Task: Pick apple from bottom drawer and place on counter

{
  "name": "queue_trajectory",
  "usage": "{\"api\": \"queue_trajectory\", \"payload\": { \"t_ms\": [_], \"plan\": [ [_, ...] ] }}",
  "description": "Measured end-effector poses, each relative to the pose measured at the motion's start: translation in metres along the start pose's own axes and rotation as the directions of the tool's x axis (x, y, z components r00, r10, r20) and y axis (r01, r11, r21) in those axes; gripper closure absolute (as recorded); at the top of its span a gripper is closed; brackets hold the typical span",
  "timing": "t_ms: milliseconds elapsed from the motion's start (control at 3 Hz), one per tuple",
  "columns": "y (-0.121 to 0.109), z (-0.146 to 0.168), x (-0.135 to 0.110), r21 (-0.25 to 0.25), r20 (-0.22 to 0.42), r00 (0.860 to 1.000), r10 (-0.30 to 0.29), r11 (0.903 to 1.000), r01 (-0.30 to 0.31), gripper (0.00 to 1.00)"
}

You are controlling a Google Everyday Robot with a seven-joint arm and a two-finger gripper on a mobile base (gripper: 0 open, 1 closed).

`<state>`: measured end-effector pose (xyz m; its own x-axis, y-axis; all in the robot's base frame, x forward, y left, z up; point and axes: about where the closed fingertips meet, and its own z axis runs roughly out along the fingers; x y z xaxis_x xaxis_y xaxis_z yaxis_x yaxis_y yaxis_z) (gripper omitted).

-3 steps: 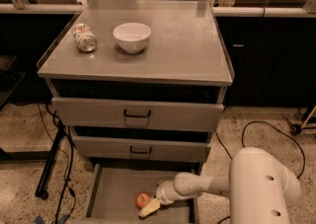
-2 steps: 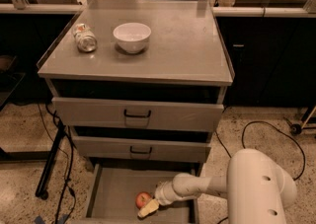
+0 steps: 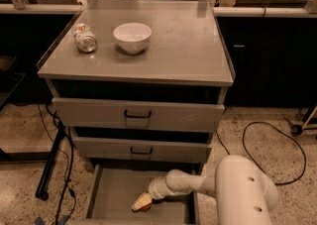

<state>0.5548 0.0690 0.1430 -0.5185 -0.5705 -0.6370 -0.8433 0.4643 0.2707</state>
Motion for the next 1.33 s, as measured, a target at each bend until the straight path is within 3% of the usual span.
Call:
{"api": "queue_trajectory", "payload": {
  "t_ms": [667, 1000, 1333],
  "plan": [
    [0.0, -0.001, 0.02, -0.004, 0.007, 0.999, 0.043, 0.9991, -0.043, 0.0],
    [0.0, -0.001, 0.021, -0.004, 0.007, 0.999, 0.044, 0.999, -0.044, 0.17],
    [0.0, -0.001, 0.021, -0.004, 0.007, 0.999, 0.044, 0.999, -0.044, 0.41]
  ]
}}
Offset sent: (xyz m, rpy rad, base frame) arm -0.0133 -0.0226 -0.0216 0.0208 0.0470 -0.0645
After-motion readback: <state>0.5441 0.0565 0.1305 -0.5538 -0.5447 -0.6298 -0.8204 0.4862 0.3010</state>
